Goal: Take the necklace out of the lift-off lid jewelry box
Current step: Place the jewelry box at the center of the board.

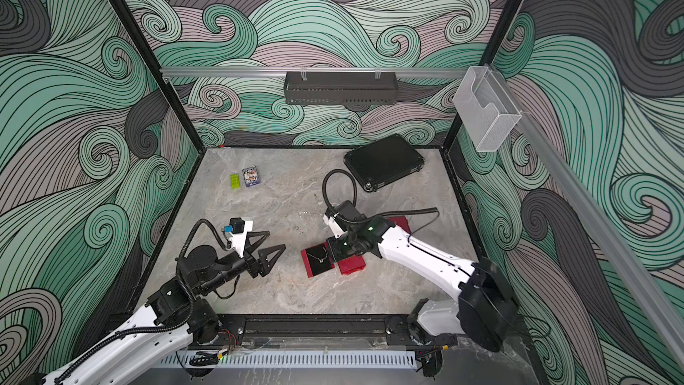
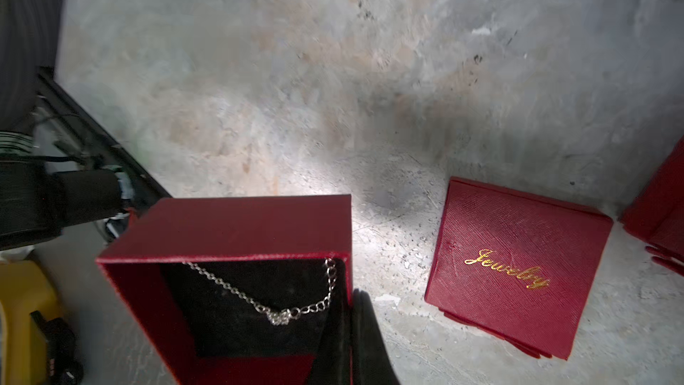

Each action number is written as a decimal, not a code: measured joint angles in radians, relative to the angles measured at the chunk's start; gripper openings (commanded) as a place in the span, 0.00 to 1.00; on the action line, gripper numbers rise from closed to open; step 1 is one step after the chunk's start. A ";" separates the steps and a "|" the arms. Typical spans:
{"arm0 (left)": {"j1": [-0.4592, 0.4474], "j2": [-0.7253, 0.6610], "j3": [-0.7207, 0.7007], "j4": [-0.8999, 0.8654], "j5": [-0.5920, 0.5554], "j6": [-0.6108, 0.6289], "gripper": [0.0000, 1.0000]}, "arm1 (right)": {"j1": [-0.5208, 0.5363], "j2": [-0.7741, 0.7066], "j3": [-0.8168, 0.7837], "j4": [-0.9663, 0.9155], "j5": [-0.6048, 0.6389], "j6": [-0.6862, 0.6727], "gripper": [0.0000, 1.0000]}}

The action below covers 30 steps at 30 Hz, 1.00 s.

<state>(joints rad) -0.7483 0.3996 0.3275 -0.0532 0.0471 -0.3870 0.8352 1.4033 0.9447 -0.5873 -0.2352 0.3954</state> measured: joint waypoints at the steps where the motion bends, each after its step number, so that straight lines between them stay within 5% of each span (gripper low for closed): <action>1: 0.000 -0.007 -0.012 -0.002 -0.020 -0.003 0.85 | 0.010 0.036 0.001 0.000 0.012 0.001 0.00; 8: 0.000 0.045 -0.029 -0.075 -0.164 -0.043 0.83 | 0.054 0.270 0.066 0.002 0.061 0.000 0.00; 12: 0.000 0.134 -0.028 -0.100 -0.190 -0.055 0.83 | 0.064 0.323 0.125 -0.004 0.079 -0.002 0.37; 14: 0.000 0.171 -0.028 -0.105 -0.193 -0.055 0.83 | 0.070 0.327 0.134 -0.011 0.095 -0.010 0.44; 30: 0.000 0.299 -0.029 -0.090 -0.174 -0.051 0.83 | 0.193 0.202 0.137 -0.063 0.138 0.077 0.52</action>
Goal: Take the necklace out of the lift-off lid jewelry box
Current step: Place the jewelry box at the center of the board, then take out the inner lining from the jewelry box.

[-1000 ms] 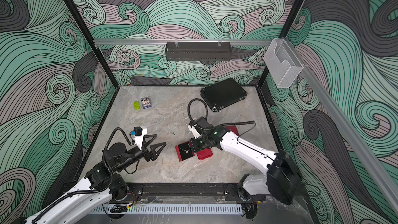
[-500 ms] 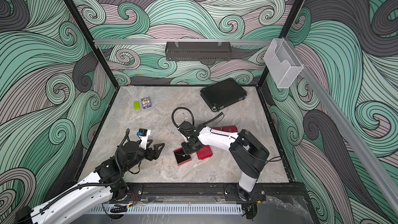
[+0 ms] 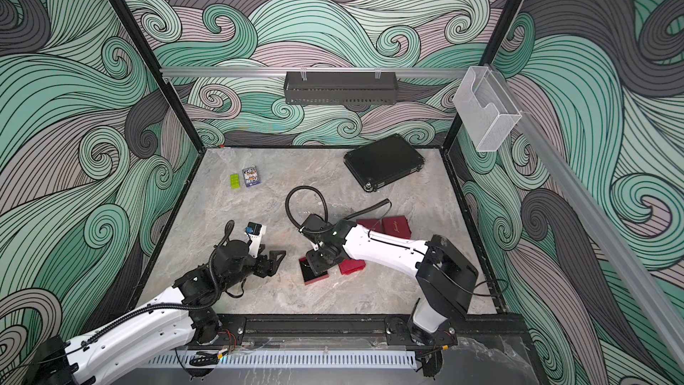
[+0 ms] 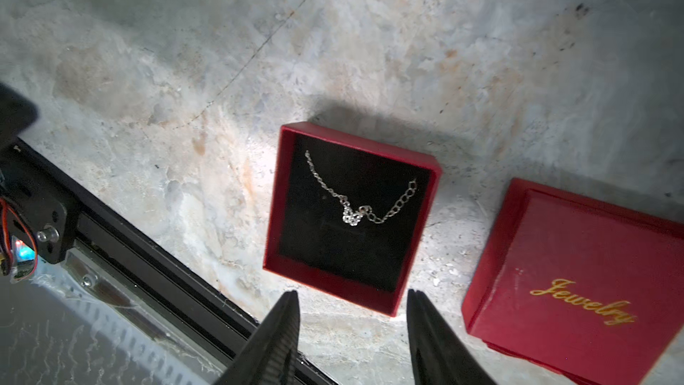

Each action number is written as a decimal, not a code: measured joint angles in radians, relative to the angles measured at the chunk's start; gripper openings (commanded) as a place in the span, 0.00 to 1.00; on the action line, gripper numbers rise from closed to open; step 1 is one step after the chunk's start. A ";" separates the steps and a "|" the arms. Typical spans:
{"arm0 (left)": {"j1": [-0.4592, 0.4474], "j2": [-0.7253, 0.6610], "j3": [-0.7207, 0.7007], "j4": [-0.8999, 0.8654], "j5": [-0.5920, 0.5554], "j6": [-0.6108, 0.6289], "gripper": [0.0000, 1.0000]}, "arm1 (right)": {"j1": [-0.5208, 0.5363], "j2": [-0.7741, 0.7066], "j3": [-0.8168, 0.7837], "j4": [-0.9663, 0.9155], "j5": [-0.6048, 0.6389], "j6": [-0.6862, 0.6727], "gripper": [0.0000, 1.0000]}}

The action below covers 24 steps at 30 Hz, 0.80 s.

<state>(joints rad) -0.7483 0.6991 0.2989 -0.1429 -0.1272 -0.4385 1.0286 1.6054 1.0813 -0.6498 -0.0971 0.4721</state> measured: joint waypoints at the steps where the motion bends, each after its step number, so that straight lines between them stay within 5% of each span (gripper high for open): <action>1: 0.000 0.000 0.000 0.000 0.000 0.000 0.83 | 0.010 0.000 -0.009 0.010 0.003 0.016 0.52; 14: 0.000 0.053 -0.002 0.032 0.034 0.001 0.82 | 0.045 0.142 -0.019 0.082 0.099 0.104 0.48; 24: 0.000 0.138 -0.002 0.069 0.082 -0.004 0.79 | 0.045 0.162 -0.021 0.120 0.117 0.105 0.21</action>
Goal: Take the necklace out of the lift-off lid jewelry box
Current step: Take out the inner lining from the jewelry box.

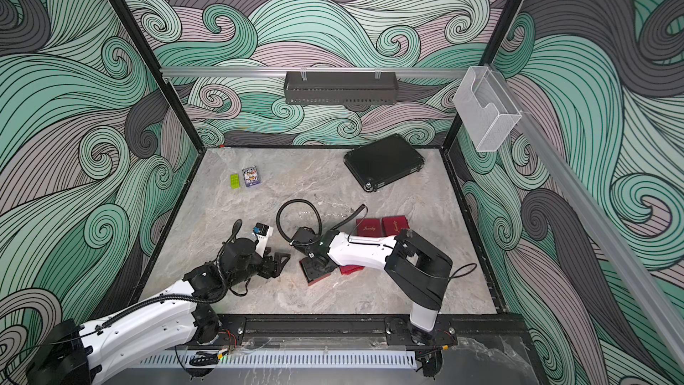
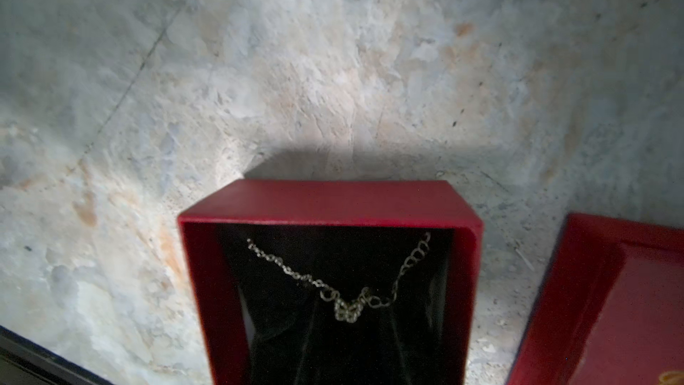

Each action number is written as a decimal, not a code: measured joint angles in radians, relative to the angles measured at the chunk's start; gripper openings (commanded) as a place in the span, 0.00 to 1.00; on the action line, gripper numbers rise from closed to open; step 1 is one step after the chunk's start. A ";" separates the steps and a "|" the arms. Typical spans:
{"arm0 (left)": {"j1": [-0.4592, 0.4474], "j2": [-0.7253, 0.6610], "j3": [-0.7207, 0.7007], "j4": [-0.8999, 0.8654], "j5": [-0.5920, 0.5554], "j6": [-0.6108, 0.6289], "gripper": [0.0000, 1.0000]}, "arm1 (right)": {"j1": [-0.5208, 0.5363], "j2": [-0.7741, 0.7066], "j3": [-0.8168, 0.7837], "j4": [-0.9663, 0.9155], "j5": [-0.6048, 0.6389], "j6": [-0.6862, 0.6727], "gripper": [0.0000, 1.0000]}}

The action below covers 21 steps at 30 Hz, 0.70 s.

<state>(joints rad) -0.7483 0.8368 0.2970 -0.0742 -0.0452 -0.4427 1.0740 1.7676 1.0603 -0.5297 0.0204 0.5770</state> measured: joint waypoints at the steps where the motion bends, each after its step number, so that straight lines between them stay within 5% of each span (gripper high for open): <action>1: 0.000 0.010 0.000 0.000 0.005 0.000 0.79 | 0.000 0.000 -0.002 0.006 0.000 -0.001 0.18; 21: 0.000 0.253 0.001 0.174 0.101 -0.016 0.75 | -0.047 -0.187 -0.086 0.115 -0.105 -0.067 0.04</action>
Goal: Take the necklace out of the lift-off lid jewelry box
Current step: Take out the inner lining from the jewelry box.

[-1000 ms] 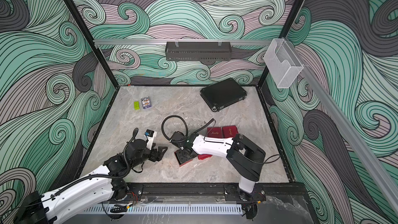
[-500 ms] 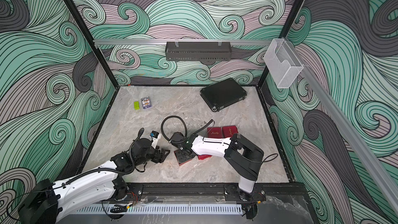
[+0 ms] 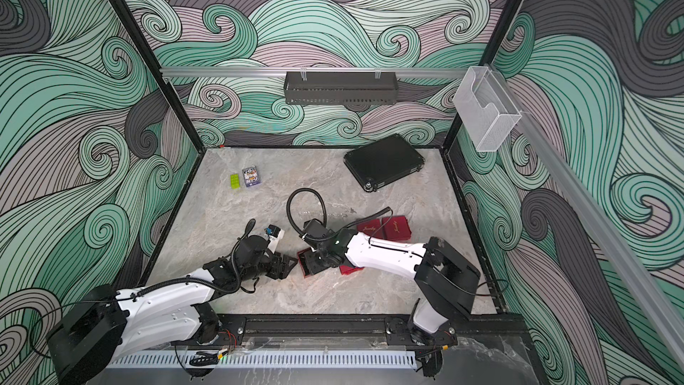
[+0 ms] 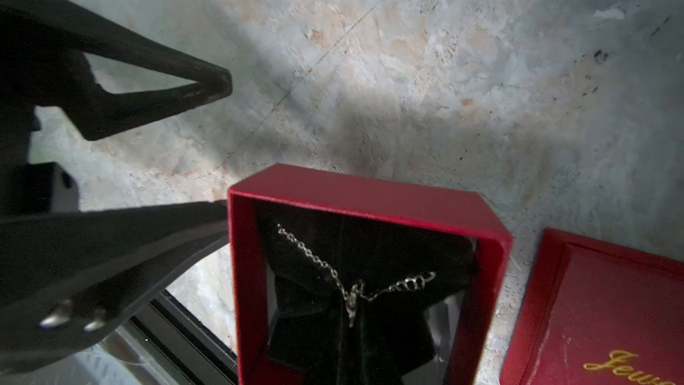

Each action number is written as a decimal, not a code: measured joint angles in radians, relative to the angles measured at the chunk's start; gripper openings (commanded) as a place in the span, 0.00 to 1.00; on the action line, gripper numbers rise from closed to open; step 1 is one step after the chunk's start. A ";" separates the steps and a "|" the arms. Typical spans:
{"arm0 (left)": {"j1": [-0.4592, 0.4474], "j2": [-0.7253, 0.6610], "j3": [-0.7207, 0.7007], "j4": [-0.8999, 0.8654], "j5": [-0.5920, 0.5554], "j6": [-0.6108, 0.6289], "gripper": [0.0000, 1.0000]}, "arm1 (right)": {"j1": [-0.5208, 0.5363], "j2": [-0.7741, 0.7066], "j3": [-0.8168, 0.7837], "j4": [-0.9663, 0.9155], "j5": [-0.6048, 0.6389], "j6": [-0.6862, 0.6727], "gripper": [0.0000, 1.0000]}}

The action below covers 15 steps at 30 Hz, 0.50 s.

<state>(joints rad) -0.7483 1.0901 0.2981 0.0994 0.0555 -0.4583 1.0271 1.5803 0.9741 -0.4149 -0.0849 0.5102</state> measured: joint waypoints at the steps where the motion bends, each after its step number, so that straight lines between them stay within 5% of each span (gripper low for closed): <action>1: 0.000 0.009 0.001 0.003 0.001 0.000 0.74 | -0.004 -0.001 -0.002 0.003 -0.006 -0.003 0.03; 9: 0.000 0.048 0.016 0.005 0.006 -0.006 0.71 | -0.027 -0.011 -0.039 0.048 -0.072 -0.010 0.00; 15: 0.000 -0.088 0.016 -0.046 -0.010 -0.032 0.73 | -0.034 0.001 -0.040 0.060 -0.061 -0.013 0.00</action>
<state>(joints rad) -0.7486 1.0023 0.3141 0.0536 0.0456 -0.4908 0.9936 1.5814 0.9337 -0.3546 -0.1459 0.4976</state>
